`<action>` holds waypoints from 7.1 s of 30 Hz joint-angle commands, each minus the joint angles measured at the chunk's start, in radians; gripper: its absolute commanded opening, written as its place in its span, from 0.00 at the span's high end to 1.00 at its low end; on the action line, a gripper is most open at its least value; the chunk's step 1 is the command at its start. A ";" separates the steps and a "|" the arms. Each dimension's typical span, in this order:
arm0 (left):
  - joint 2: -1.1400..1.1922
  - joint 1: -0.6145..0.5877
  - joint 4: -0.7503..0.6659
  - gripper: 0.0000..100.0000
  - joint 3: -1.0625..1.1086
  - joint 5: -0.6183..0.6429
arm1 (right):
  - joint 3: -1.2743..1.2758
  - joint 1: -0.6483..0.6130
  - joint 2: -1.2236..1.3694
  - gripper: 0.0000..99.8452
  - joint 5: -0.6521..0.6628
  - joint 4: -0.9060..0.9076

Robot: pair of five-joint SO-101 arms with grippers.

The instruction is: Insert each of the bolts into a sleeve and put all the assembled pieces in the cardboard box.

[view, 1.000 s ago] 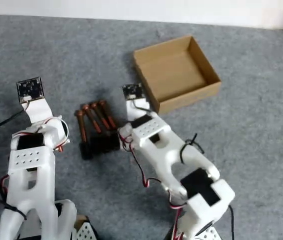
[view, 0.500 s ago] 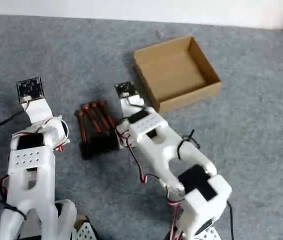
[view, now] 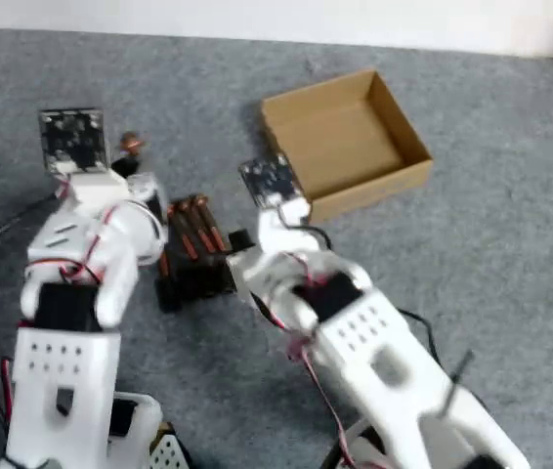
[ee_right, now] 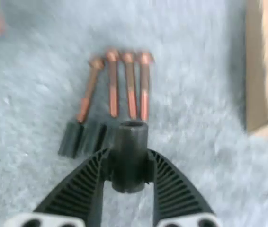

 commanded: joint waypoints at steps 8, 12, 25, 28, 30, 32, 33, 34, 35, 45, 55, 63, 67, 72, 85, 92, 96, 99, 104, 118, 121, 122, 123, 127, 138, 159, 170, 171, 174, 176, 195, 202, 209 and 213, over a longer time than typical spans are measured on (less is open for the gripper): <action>-0.395 0.223 -0.310 1.00 0.274 0.014 | 0.562 -0.008 -0.645 1.00 0.126 -0.424; -0.464 0.243 -0.611 1.00 0.521 0.083 | 0.668 -0.008 -0.817 1.00 0.126 -0.424; -0.526 0.271 -0.611 1.00 0.610 0.362 | 0.802 -0.008 -1.110 1.00 0.124 -0.423; -0.526 0.335 -0.523 1.00 0.582 0.388 | 0.820 -0.007 -1.162 1.00 0.126 -0.423; -0.526 0.354 -0.502 1.00 0.564 0.388 | 0.835 -0.004 -1.187 1.00 0.126 -0.423; -0.526 0.357 -0.500 1.00 0.559 0.388 | 0.839 -0.004 -1.190 1.00 0.126 -0.423; -0.526 0.357 -0.497 1.00 0.559 0.387 | 0.839 -0.004 -1.188 1.00 0.126 -0.423; -0.526 0.355 -0.497 1.00 0.559 0.387 | 0.839 -0.004 -1.187 1.00 0.126 -0.423; -0.526 0.355 -0.497 1.00 0.559 0.387 | 0.839 -0.007 -1.187 1.00 0.126 -0.423; -0.526 0.361 -0.350 1.00 0.371 0.390 | 0.842 -0.036 -1.181 1.00 0.126 -0.423; -0.526 0.406 -0.252 1.00 0.410 0.388 | 0.842 -0.021 -1.181 1.00 0.127 -0.423; -0.526 0.409 -0.199 1.00 0.404 0.385 | 0.840 -0.002 -1.181 1.00 0.127 -0.423; -0.526 0.403 -0.198 1.00 0.406 0.384 | 0.840 -0.002 -1.181 1.00 0.127 -0.423; -0.526 0.409 -0.175 1.00 0.412 0.384 | 0.840 -0.002 -1.181 1.00 0.127 -0.424; -0.526 0.486 0.152 1.00 0.472 0.256 | 0.840 0.030 -1.181 1.00 0.124 -0.426; -0.526 0.484 0.055 0.98 0.503 0.255 | 0.840 0.030 -1.181 1.00 0.123 -0.426; -0.521 0.490 0.055 0.75 0.512 0.196 | 0.840 0.030 -1.181 1.00 0.123 -0.426; -0.524 0.492 0.054 0.53 0.555 0.184 | 0.840 0.030 -1.181 1.00 0.123 -0.424; -0.526 0.493 0.051 0.45 0.547 0.242 | 0.840 0.030 -1.181 1.00 0.123 -0.424; -0.526 0.522 0.051 0.55 0.438 0.318 | 0.840 0.031 -1.181 1.00 0.123 -0.426; -0.526 0.504 0.041 0.55 0.435 0.319 | 0.840 0.033 -1.181 1.00 0.123 -0.426; -0.526 0.484 0.017 0.55 0.435 0.319 | 0.840 0.035 -1.181 1.00 0.123 -0.426; -0.526 0.466 -0.002 0.55 0.437 0.321 | 0.840 0.036 -1.181 1.00 0.123 -0.427; -0.526 0.443 -0.020 0.55 0.437 0.371 | 0.840 0.050 -1.181 1.00 0.123 -0.429; -0.524 0.213 -0.124 0.55 0.446 0.376 | 0.840 0.047 -1.181 1.00 0.123 -0.429; -0.515 -0.002 -0.519 0.99 0.780 0.368 | 0.819 0.094 -1.179 1.00 0.121 -0.320; -0.513 -0.062 -0.514 0.99 0.806 0.368 | 0.349 0.378 -0.624 1.00 0.124 -0.274; -0.513 -0.062 -0.514 0.99 0.808 0.367 | 0.265 0.397 -0.527 1.00 0.123 -0.274; -0.513 -0.062 -0.514 0.99 0.809 0.367 | -0.007 0.429 -0.220 1.00 0.123 -0.269; -0.513 -0.062 -0.514 0.99 0.809 0.367 | -0.197 0.430 -0.016 1.00 0.126 -0.217; -0.513 -0.064 -0.511 0.99 0.811 0.365 | -1.764 0.596 1.380 1.00 0.127 0.456; -0.515 -0.064 -0.514 0.99 0.820 0.365 | -2.078 0.596 1.586 0.99 0.127 0.638; -0.515 -0.064 -0.514 0.99 0.822 0.356 | -2.336 0.596 1.652 0.67 0.129 0.826; -0.515 -0.058 -0.514 0.99 0.829 0.313 | -2.422 0.590 1.656 0.61 0.129 0.901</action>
